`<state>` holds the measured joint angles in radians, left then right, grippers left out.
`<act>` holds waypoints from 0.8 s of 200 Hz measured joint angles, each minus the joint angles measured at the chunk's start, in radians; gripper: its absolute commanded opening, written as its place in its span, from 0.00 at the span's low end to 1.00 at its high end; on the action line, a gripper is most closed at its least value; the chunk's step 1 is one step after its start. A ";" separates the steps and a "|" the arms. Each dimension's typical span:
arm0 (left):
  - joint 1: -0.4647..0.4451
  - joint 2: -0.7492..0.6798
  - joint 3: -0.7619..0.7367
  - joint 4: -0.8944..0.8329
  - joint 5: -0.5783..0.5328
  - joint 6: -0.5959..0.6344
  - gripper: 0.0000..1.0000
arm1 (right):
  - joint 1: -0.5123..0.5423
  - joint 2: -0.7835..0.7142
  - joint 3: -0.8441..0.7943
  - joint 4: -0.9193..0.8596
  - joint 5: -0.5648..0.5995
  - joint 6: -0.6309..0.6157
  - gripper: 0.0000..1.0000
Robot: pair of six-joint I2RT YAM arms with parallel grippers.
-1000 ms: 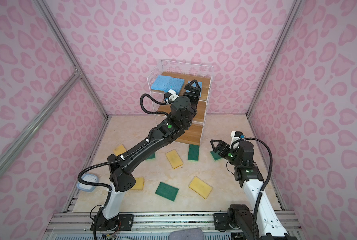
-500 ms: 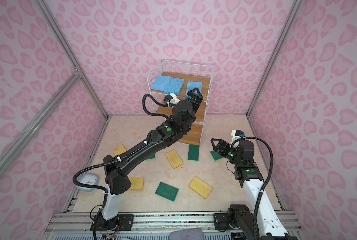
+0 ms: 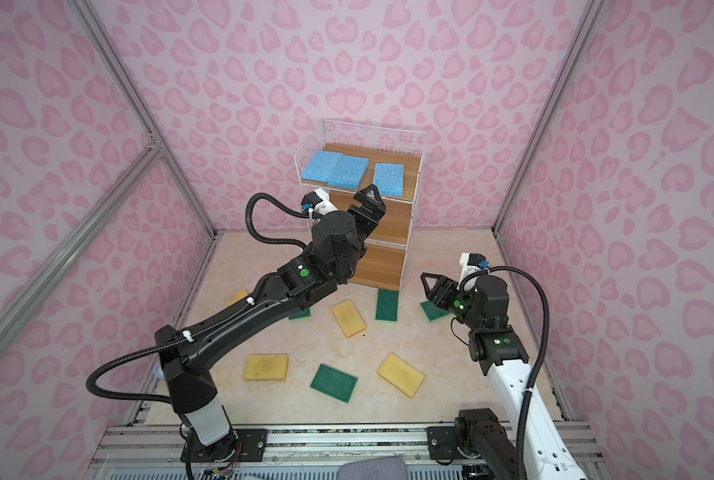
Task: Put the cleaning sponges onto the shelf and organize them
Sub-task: 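Open the left gripper and withdraw it while the right gripper rises toward the shelf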
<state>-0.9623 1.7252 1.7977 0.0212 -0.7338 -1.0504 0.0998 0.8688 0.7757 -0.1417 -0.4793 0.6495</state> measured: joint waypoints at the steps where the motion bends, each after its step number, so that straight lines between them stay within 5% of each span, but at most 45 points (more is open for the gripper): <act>1: 0.000 -0.004 -0.007 0.003 0.000 0.003 0.98 | 0.003 0.000 0.003 -0.002 0.003 -0.002 0.55; 31: 0.015 -0.195 -0.255 0.048 -0.017 0.092 0.97 | 0.129 0.045 0.134 -0.060 0.092 -0.052 0.38; 65: 0.068 -0.402 -0.488 0.061 -0.007 0.165 0.85 | 0.237 0.137 0.299 -0.110 0.207 -0.107 0.06; 84: 0.122 -0.497 -0.605 0.039 0.019 0.183 0.79 | 0.285 0.206 0.406 -0.135 0.265 -0.138 0.03; 124: 0.240 -0.617 -0.774 -0.026 0.104 0.184 0.75 | 0.381 0.367 0.661 -0.214 0.377 -0.217 0.45; 160: 0.298 -0.645 -0.829 -0.086 0.187 0.209 0.79 | 0.468 0.549 0.990 -0.336 0.483 -0.309 0.57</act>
<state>-0.6643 1.0801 0.9691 -0.0650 -0.5465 -0.8413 0.5674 1.4178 1.7657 -0.4782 0.0036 0.3408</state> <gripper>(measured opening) 0.782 0.542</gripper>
